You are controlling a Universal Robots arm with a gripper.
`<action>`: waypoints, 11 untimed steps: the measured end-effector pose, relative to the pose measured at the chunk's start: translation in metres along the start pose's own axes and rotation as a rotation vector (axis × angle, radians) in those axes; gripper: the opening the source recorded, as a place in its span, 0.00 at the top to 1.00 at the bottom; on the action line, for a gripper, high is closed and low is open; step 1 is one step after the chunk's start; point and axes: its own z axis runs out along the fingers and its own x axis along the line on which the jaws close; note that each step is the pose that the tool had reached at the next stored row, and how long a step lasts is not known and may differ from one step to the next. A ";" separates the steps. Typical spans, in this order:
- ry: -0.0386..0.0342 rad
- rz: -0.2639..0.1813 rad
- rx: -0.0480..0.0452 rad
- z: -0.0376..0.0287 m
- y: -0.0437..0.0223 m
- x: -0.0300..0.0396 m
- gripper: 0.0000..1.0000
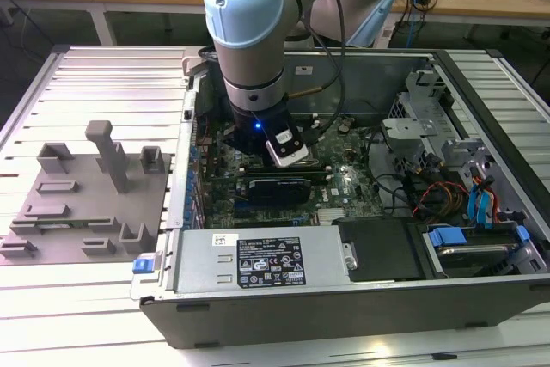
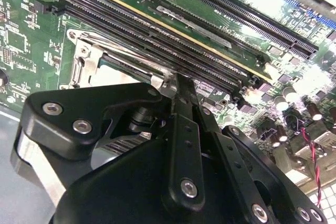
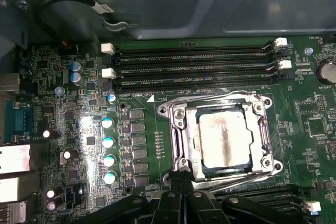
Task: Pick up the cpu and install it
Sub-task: 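Install the second cpu locking lever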
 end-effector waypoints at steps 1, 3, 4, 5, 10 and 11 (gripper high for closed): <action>0.0008 0.000 0.0002 -0.0021 0.0003 -0.0002 0.89; 0.0012 0.000 0.0000 -0.0162 0.0030 -0.0020 0.89; 0.0016 0.000 0.0002 -0.0241 0.0044 -0.0030 0.89; 0.0019 0.000 0.0002 -0.0285 0.0052 -0.0035 0.89; 0.0040 0.001 0.0004 -0.0585 0.0107 -0.0073 0.89; 0.0055 0.001 0.0006 -0.0617 0.0112 -0.0079 0.89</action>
